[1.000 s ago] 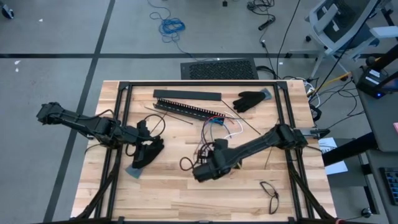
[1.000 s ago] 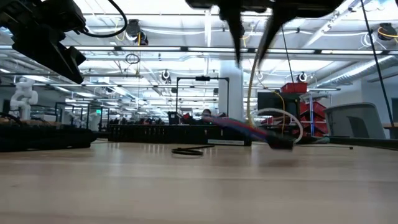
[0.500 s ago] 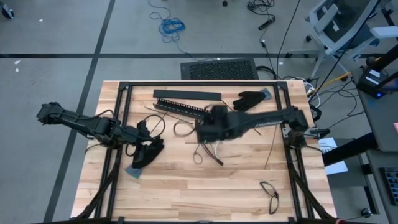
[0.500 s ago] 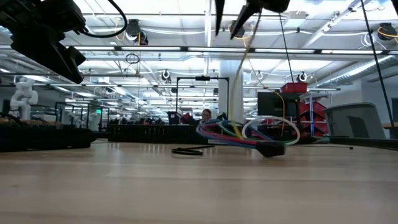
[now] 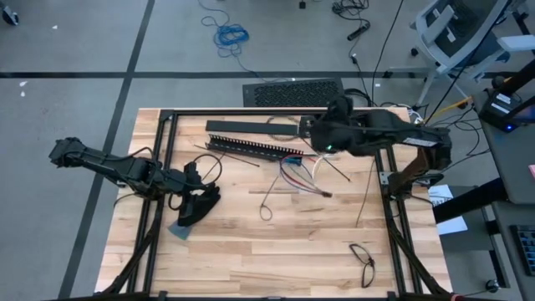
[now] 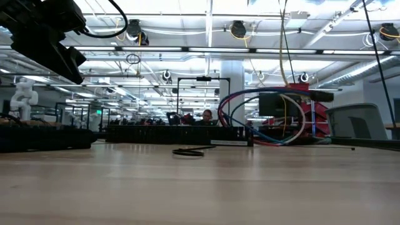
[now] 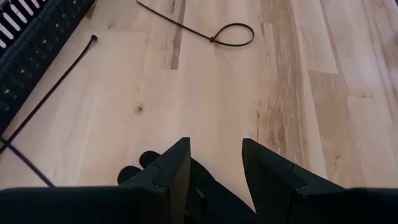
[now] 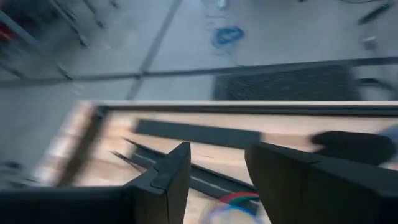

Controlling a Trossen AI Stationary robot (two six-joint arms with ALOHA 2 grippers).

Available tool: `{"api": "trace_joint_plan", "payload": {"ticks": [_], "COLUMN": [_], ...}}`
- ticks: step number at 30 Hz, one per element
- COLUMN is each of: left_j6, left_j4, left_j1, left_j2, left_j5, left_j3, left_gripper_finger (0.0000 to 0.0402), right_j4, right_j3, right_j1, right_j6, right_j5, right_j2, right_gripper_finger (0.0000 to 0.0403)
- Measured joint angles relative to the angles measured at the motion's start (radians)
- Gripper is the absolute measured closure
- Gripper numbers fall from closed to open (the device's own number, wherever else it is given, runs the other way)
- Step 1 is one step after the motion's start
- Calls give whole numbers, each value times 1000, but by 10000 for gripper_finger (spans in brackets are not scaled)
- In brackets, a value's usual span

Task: Ziptie cables
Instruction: Wrap the cable wires using a zip tie

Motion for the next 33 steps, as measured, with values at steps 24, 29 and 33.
{"api": "trace_joint_plan", "payload": {"ticks": [24,29,33], "left_j6": [-2,-2,-2], "left_j4": [-3,-2,1], "left_j1": [0,0,0], "left_j2": [0,0,0], "left_j5": [-6,-7,-3], "left_j3": [0,0,0], "left_gripper_finger": [259,259,259], "right_j4": [-148,-149,-72], "right_j3": [-98,-244,-342], "right_j1": [222,334,379], "right_j6": [-67,121,295], "right_j5": [-839,-920,-868], "right_j2": [245,248,246], "right_gripper_finger": [221,233,233]}}
